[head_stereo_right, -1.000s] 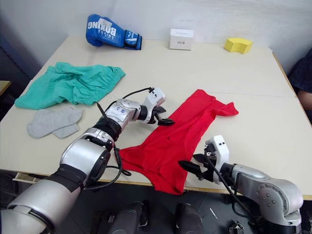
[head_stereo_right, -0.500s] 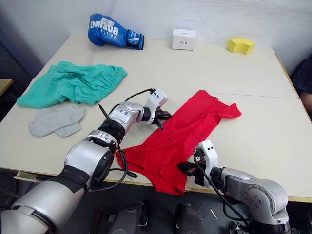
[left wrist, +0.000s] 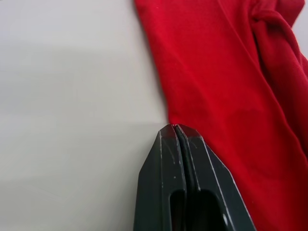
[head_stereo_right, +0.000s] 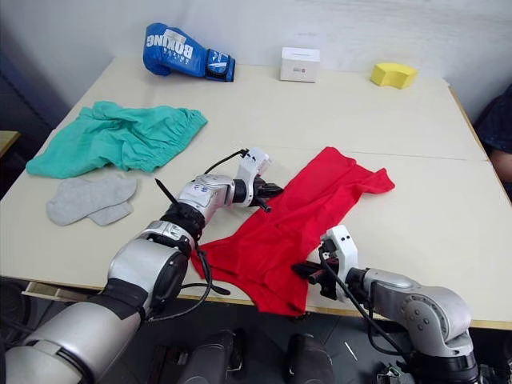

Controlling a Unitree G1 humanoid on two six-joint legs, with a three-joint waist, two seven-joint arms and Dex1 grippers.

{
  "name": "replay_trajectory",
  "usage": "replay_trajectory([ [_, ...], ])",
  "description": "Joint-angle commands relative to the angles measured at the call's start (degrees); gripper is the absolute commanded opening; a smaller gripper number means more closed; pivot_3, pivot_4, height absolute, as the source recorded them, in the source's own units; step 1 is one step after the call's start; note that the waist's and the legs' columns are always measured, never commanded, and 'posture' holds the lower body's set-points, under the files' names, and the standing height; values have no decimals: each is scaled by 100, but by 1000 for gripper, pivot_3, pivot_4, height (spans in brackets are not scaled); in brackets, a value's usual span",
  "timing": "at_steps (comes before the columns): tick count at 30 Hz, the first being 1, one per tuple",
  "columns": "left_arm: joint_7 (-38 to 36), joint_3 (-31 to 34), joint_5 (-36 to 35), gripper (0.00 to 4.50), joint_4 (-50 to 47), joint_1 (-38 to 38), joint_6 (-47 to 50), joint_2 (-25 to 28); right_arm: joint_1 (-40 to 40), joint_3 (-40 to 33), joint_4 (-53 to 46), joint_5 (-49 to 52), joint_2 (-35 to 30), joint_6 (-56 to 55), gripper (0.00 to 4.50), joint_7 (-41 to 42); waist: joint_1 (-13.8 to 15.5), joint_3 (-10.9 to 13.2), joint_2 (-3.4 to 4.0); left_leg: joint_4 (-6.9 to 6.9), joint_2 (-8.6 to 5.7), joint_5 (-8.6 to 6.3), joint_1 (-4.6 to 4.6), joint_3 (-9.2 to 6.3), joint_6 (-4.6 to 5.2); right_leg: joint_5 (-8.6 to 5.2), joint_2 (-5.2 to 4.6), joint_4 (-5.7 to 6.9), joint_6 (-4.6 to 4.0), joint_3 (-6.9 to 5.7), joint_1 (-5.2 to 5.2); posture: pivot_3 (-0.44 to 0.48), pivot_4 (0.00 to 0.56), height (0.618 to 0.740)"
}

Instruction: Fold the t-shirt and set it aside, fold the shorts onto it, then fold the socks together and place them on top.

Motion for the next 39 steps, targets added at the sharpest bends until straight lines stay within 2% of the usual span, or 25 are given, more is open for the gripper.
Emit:
replay_trajectory([
  [1, -55, 4, 4, 13, -76, -27, 49, 49, -10, -101, 16, -67, -133, -103, 0, 28, 1, 0, 0, 0, 0, 0, 0, 0, 0, 0, 0, 0, 0, 0, -1, 0, 150, 740],
  [2, -30, 9, 7, 13, -69, -36, 75, 52, -4, -100, 17, -72, -142, -112, 0, 30, 1, 0, 0, 0, 0, 0, 0, 0, 0, 0, 0, 0, 0, -1, -1, 0, 150, 740],
  [5, 53, 79, -44, 580, -42, -98, 206, 60, 29, -108, -1, -59, -164, -138, 0, 29, 1, 0, 0, 0, 0, 0, 0, 1, 1, 0, 0, -1, 0, -1, 0, 0, 150, 740],
  [10, -82, 200, -161, 2095, 99, -311, 506, 123, 119, -119, -76, -38, -146, -160, 0, -19, -4, 0, 0, 4, 0, -1, 0, 2, 0, 1, 0, 3, 2, -1, -1, 0, 150, 740],
  [16, -712, 169, -168, 3979, 324, -530, 944, 73, 207, -148, -143, -2, -135, -202, 0, -80, -2, 0, 0, 3, 0, -1, 0, 5, 1, 1, 2, 1, 2, -4, -3, 0, 150, 740],
  [22, -627, 103, -37, 3979, 448, -618, 801, -215, 196, -144, -161, 4, -104, -232, 0, -138, 8, 0, 0, 5, -1, -3, 0, 5, 3, 1, -1, 0, 2, -2, 0, 0, 150, 740],
  [25, -483, 133, -8, 3396, 492, -649, 645, -290, 199, -160, -162, 9, -103, -249, 0, -152, 8, 0, 0, 5, -1, -4, 0, 5, 3, 2, -3, 0, 3, 0, 0, 0, 150, 740],
  [35, -325, 37, 138, 180, 548, -572, 296, -344, 249, -142, -167, -15, -50, -324, 0, -186, 2, 0, -1, 4, -2, -3, -5, 7, 4, 2, -2, 0, 4, -1, -6, 0, 150, 740],
  [36, -296, 15, 170, 39, 544, -547, 222, -331, 250, -142, -160, -18, -54, -330, 0, -180, 3, 0, -1, 4, -2, -3, -5, 7, 4, 2, -2, 0, 4, -1, -6, 0, 150, 740],
  [39, -108, 13, 222, 39, 528, -457, -5, -289, 236, -151, -135, -23, -96, -348, 0, -142, 3, 0, -1, 5, -2, -3, -5, 8, 4, 3, -3, 0, 5, -1, -6, 0, 150, 740],
])
